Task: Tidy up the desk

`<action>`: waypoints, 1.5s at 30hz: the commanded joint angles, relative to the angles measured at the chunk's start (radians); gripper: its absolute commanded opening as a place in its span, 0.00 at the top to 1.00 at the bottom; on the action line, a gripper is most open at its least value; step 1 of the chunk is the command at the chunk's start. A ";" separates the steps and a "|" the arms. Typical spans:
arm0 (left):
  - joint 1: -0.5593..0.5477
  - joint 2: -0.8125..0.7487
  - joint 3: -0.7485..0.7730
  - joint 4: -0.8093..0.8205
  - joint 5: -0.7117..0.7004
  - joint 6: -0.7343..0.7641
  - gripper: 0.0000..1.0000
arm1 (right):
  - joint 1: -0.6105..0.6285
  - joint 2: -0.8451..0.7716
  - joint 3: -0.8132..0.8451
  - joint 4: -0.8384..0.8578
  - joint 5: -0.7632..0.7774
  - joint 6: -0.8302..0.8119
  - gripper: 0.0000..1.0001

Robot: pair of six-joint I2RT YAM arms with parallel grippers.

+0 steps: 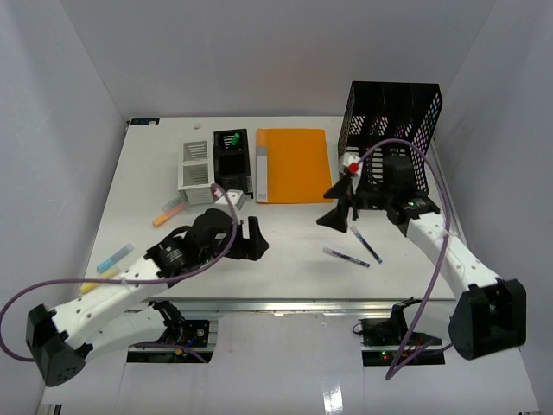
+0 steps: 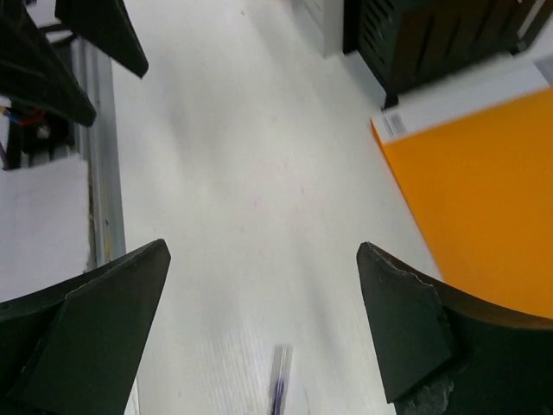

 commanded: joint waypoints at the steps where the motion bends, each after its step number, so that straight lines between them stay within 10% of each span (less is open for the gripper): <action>1: 0.015 0.184 0.092 0.089 0.357 0.169 0.15 | -0.154 -0.178 -0.101 -0.092 -0.021 -0.143 0.04; 14: 0.004 0.708 0.266 0.293 0.340 -0.443 0.20 | -0.531 -0.481 -0.438 0.130 0.105 0.075 0.06; 25: -0.087 1.051 0.659 -0.181 0.131 -0.955 0.17 | -0.586 -0.506 -0.436 0.165 0.189 0.130 0.06; 45: -0.115 1.463 1.212 -0.597 0.115 -1.013 0.40 | -0.601 -0.546 -0.430 0.167 0.155 0.162 0.06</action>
